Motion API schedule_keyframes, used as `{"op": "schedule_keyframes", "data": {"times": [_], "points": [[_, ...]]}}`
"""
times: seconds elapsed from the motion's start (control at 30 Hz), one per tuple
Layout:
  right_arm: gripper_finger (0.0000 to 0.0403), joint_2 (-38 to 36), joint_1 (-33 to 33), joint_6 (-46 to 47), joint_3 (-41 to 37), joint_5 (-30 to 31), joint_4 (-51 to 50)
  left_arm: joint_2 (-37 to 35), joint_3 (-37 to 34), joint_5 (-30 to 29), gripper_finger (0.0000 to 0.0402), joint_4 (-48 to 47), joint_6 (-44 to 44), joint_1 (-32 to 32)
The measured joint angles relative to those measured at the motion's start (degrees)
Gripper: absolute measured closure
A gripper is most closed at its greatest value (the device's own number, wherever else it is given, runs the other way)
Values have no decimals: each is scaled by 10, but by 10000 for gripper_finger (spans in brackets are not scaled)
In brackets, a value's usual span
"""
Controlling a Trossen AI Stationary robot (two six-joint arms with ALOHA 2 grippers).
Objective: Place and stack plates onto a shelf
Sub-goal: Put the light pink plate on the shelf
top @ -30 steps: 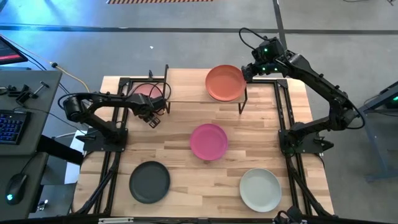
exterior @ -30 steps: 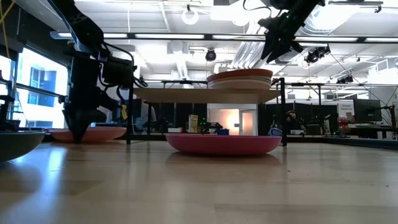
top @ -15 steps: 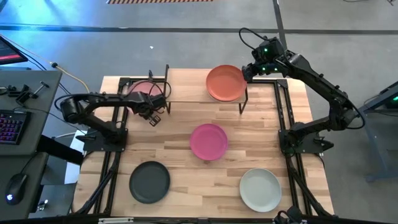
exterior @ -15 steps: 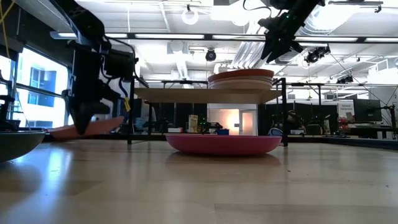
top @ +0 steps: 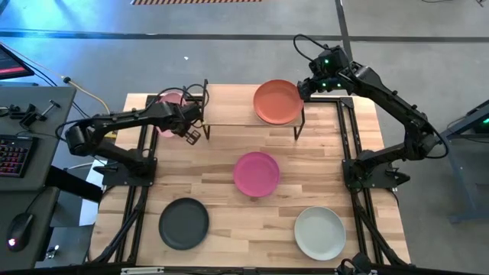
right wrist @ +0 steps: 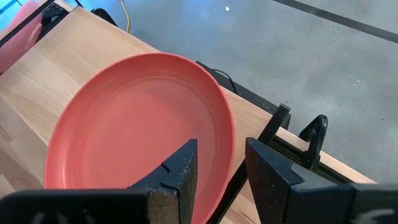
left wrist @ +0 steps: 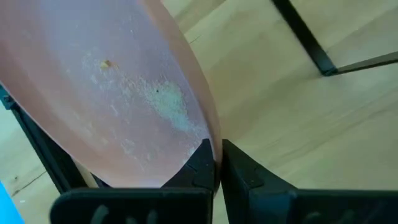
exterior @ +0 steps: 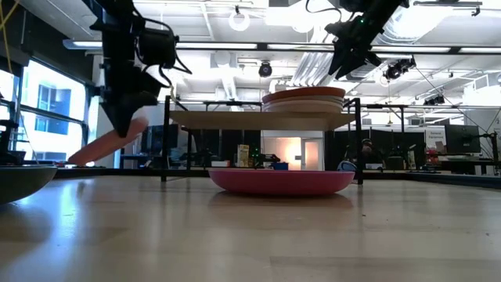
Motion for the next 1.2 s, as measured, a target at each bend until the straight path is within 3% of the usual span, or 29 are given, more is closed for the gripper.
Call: {"op": "schedule_keyframes", "data": {"times": [0.3, 0.67, 0.93, 1.2], "points": [[289, 0, 0, 0, 0, 0, 0, -24, 50, -18, 401, -51, 3, 0], [289, 0, 0, 11, 0, 0, 0, -43, 184, -91, 402, -92, 44, 0], [289, 0, 0, 11, 0, 0, 0, -43, 296, -106, 401, -67, 146, -1], [289, 0, 0, 11, 0, 0, 0, -10, 380, -52, 401, -28, 325, -8]]}}
